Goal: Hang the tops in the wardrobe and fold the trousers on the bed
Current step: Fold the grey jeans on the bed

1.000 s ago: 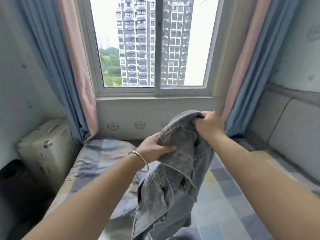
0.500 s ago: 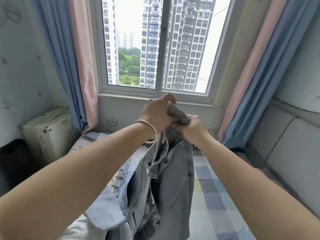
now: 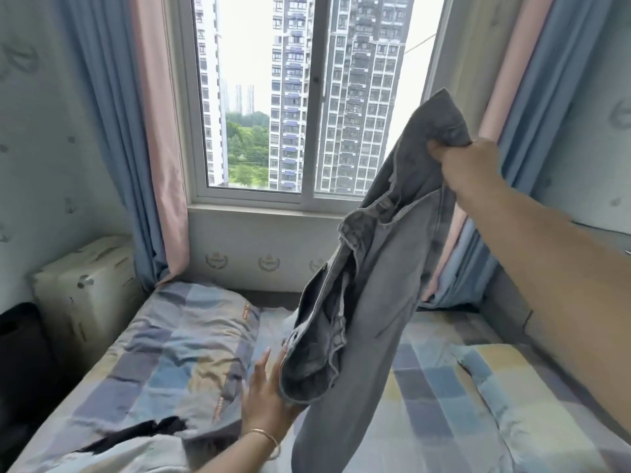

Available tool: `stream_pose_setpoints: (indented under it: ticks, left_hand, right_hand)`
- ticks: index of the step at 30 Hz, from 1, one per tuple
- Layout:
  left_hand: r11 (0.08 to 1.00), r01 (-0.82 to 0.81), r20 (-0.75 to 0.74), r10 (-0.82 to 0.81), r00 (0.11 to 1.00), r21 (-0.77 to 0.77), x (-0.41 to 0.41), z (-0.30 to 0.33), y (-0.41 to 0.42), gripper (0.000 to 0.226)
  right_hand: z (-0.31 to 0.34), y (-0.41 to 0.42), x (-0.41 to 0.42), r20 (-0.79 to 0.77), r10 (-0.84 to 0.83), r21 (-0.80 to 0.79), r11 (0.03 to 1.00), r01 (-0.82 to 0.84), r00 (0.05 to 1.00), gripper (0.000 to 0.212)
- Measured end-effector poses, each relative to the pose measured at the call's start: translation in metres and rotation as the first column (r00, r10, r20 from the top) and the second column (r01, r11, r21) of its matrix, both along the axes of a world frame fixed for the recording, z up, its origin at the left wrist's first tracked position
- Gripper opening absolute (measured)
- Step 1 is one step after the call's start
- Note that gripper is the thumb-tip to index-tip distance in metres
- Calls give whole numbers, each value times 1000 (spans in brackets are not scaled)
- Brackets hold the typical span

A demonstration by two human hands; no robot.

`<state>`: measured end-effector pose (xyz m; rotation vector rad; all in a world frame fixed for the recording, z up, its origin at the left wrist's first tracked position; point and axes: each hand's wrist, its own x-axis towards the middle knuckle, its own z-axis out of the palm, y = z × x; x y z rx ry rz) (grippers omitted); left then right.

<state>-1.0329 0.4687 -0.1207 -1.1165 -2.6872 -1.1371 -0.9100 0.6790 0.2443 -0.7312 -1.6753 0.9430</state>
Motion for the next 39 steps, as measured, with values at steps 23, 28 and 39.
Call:
stream_pose_setpoints:
  ticks: [23,28,39]
  left_hand:
    - [883,240,488,-430,759,404,-80,350,52,58]
    - [793,513,593,-595,542,327,-80,323,34,95]
    - [841,132,482,-422,768,525,-101,318,7,18]
  right_hand:
    - [24,81,155,190,-536,60,842,536,822,29]
    - [-11,80,153,246,-461,45,884,465,852,21]
    - [6,51,159,9,218,-267,941,-208,976,24]
